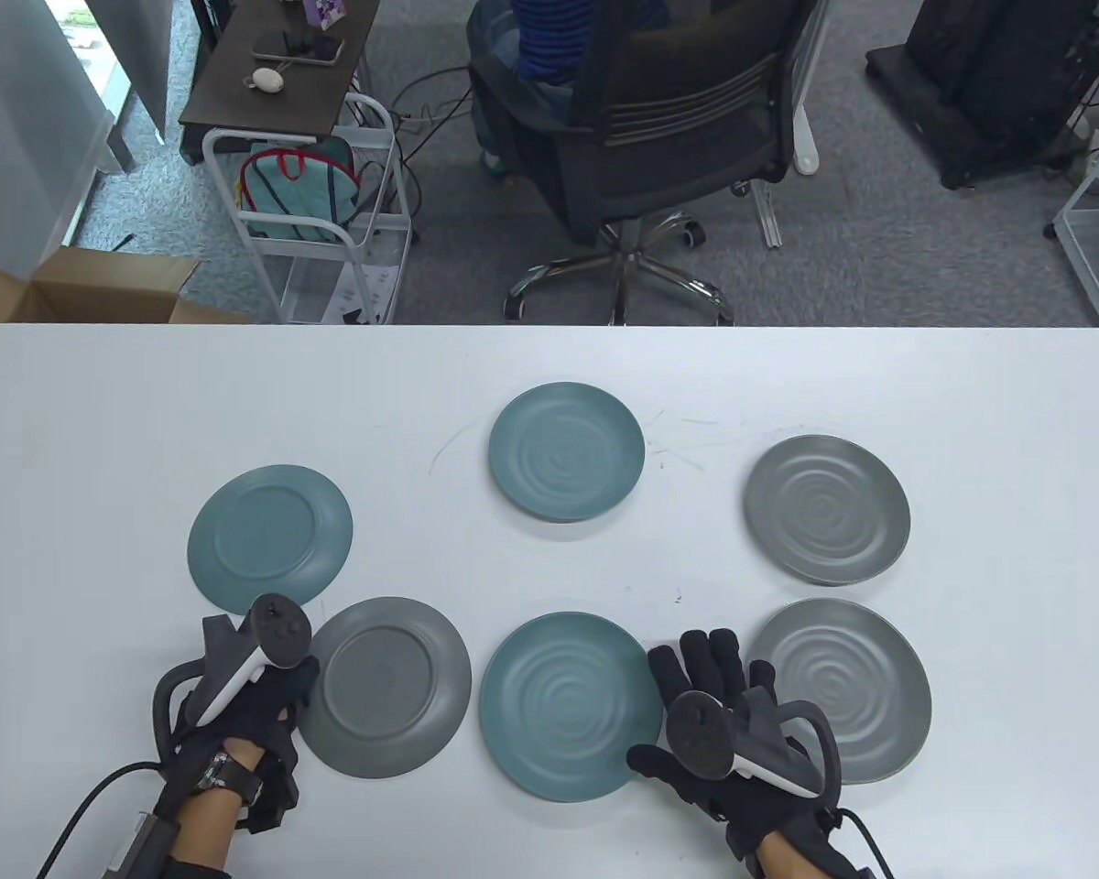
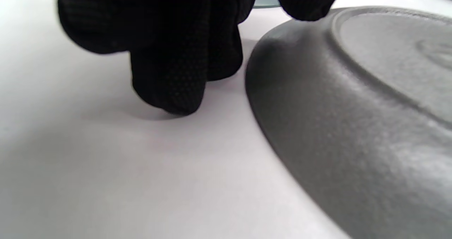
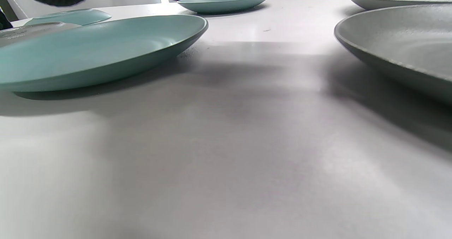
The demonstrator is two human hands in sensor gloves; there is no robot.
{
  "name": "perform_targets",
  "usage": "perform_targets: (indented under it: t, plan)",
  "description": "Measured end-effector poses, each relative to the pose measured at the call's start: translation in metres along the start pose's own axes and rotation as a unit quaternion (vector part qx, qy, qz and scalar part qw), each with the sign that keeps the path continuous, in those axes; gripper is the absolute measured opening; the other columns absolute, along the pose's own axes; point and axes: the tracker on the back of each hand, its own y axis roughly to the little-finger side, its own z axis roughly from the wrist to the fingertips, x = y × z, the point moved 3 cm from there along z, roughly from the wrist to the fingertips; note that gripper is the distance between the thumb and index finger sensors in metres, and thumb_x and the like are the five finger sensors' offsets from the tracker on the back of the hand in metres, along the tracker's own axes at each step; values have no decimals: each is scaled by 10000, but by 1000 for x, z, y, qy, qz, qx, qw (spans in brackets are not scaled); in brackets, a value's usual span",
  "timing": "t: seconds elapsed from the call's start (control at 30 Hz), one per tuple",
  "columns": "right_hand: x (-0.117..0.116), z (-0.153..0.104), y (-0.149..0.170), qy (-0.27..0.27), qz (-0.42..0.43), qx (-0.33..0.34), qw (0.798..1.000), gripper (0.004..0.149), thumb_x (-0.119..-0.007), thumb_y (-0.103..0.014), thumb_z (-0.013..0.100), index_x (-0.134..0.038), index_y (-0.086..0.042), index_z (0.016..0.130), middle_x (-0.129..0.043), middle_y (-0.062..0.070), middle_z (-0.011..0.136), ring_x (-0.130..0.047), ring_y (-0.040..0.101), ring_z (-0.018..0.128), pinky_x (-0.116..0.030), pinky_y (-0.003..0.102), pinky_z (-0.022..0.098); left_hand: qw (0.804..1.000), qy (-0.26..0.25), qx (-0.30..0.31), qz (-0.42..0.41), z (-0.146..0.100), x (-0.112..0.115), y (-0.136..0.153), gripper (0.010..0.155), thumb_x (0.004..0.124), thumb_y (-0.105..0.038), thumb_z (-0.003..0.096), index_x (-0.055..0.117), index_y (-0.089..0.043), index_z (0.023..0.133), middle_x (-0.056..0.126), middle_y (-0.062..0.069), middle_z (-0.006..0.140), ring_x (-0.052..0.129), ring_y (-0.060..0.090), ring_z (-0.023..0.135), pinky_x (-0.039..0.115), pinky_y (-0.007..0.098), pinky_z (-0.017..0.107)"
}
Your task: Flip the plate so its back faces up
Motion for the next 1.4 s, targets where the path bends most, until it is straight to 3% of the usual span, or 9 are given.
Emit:
perform_targets:
  t: [0.13, 0.27, 0.43, 0.63, 0.97, 1.17, 1.4]
  plan:
    - [0, 0, 0, 0, 0, 0, 1000, 952, -601, -691, 459, -179, -178, 1141, -158, 224, 1186, -140, 476, 1076, -273, 721, 738, 1000, -14, 13, 7, -5, -9, -8, 691, 655, -488, 571, 622, -17, 1075, 885, 96, 817, 1088, 300, 495, 900, 357, 333]
    - [0, 0, 0, -1, -3, -2, 1000, 953, -600, -693, 458, -179, -177, 1141, -158, 223, 1186, -141, 478, 1075, -273, 721, 739, 998, -33, 45, 8, -13, -26, -31, 750, 649, -542, 563, 579, -29, 1106, 836, 142, 910, 1041, 364, 652, 882, 419, 428]
    - [0, 0, 0, -1, -2, -3, 1000, 952, -599, -693, 459, -179, -179, 1141, -156, 222, 1187, -139, 477, 1076, -272, 721, 739, 993, -70, 94, 23, -18, -53, -85, 809, 635, -602, 550, 504, -79, 1153, 723, 171, 1047, 899, 444, 888, 812, 523, 568]
    - [0, 0, 1, -2, 0, -1, 1000, 953, -599, -694, 457, -179, -180, 1141, -158, 223, 1186, -139, 475, 1076, -274, 721, 739, 984, -93, 142, 53, -14, -67, -166, 847, 629, -637, 540, 430, -122, 1181, 587, 173, 1139, 729, 480, 1036, 703, 607, 672]
    - [0, 0, 1, 0, 6, 0, 1000, 952, -600, -692, 458, -179, -178, 1140, -159, 220, 1186, -142, 477, 1075, -275, 721, 738, 977, -94, 168, 90, 19, -64, -263, 881, 634, -656, 531, 364, -142, 1193, 496, 167, 1178, 582, 495, 1112, 609, 659, 725]
    - [0, 0, 2, 1, 10, -1, 1000, 952, -599, -692, 459, -179, -177, 1140, -159, 225, 1185, -142, 477, 1075, -277, 720, 738, 976, -97, 163, 103, 42, -53, -293, 889, 648, -655, 525, 347, -149, 1191, 473, 159, 1183, 553, 486, 1124, 597, 664, 730]
    - [0, 0, 3, -2, 11, -2, 1000, 952, -599, -693, 458, -180, -177, 1140, -160, 221, 1186, -141, 477, 1075, -276, 721, 738, 978, -82, 154, 112, 68, -39, -308, 881, 672, -646, 519, 361, -169, 1191, 476, 143, 1188, 530, 466, 1139, 572, 672, 742]
